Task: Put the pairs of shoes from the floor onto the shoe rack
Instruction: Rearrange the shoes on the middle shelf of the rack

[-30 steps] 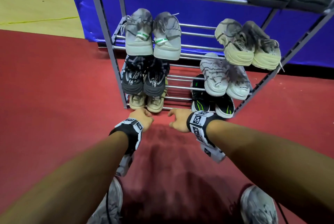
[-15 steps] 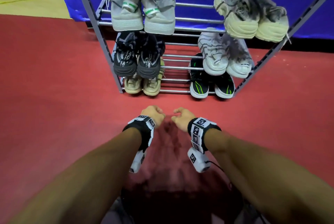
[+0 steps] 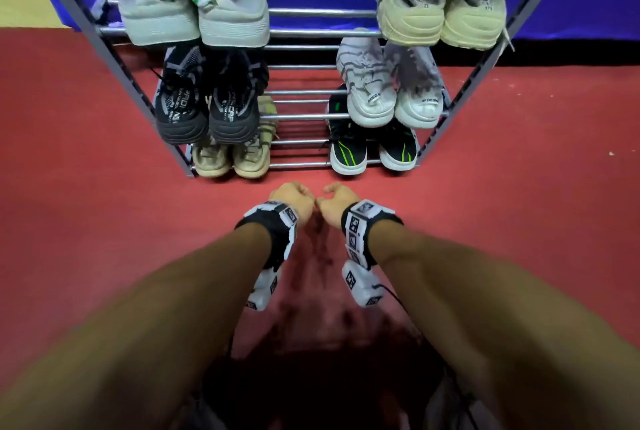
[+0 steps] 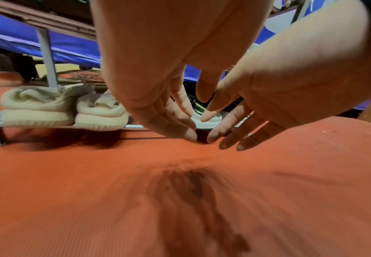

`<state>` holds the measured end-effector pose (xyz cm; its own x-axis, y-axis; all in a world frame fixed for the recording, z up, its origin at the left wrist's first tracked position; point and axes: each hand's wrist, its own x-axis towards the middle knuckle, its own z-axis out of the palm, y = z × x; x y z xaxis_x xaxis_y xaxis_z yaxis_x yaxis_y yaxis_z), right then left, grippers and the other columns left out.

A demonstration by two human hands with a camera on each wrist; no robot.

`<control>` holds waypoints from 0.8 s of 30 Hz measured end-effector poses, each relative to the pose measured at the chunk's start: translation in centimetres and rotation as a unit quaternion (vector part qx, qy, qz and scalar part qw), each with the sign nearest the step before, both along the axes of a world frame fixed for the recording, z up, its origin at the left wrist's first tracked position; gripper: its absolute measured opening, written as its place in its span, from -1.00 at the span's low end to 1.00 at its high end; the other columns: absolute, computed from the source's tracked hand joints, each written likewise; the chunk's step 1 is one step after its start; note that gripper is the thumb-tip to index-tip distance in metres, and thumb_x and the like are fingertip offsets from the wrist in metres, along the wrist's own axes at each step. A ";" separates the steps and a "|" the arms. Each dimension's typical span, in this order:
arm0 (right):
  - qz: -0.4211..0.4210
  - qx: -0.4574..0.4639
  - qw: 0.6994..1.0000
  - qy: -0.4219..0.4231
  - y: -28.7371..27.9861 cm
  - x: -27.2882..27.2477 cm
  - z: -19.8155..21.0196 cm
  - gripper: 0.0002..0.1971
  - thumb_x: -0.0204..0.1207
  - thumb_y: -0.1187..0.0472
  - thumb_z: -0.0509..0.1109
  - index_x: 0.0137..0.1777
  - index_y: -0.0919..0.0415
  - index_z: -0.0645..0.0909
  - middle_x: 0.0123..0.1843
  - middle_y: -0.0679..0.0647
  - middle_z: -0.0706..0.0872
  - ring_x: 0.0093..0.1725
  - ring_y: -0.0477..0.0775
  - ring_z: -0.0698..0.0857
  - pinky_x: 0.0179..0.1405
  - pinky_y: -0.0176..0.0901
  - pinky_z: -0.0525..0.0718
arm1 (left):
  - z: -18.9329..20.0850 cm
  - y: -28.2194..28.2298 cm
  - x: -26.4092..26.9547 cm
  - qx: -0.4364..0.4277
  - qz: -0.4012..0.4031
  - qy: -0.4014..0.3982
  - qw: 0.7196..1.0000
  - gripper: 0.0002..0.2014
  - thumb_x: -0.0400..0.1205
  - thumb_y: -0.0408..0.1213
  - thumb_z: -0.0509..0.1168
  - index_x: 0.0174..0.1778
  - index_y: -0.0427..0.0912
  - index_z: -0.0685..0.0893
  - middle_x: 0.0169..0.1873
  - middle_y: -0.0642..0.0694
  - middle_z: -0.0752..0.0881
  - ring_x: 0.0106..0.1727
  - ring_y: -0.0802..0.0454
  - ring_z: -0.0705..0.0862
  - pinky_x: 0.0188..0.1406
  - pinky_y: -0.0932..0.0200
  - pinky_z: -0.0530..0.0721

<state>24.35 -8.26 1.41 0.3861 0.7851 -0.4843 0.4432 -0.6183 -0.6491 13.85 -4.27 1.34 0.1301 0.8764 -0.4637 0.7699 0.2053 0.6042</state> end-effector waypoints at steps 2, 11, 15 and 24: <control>-0.017 0.004 1.000 -0.004 0.9 1.8 0.3 -0.53 0.58 0.12 0.35 0.50 0.14 0.48 0.38 0.16 0.66 0.33 0.20 0.66 0.32 -0.14 0.52 | 0.1 0.9 1.8 0.006 -0.006 -0.012 1.000 -0.79 0.64 -0.20 0.27 0.13 -0.08 0.72 0.09 -0.12 0.77 0.13 -0.18 0.71 0.11 0.15 0.60; -0.118 0.045 0.992 0.020 3.1 8.7 -2.5 -0.45 0.57 0.15 0.35 0.56 0.15 0.35 0.17 0.09 0.68 0.06 0.10 0.65 0.18 -0.17 0.54 | -4.5 3.8 8.2 -0.098 0.060 -0.163 0.980 -0.38 0.51 0.03 0.22 0.56 0.19 0.36 0.10 -0.29 0.78 0.07 -0.32 0.78 0.15 -0.27 0.73; -0.257 0.109 0.960 0.037 3.7 12.2 -3.0 -0.24 0.59 0.21 0.36 0.72 0.14 0.05 0.39 0.13 0.59 0.41 0.10 0.58 0.49 -0.16 0.35 | -5.7 4.8 9.2 -0.134 0.147 -0.223 0.954 -0.30 0.61 0.07 0.26 0.67 0.23 0.14 0.17 -0.16 0.70 0.00 -0.17 0.74 0.12 -0.20 0.76; -0.307 0.051 0.939 0.146 6.8 16.1 -5.1 -0.19 0.37 0.10 0.42 0.65 0.10 0.25 0.36 0.13 0.57 0.09 0.22 0.69 -0.08 0.05 0.81 | -6.2 5.3 12.2 -0.099 0.212 -0.294 0.927 -0.50 0.62 -0.18 0.31 0.52 0.06 0.52 0.12 -0.10 0.76 0.22 -0.25 0.75 0.23 -0.23 0.70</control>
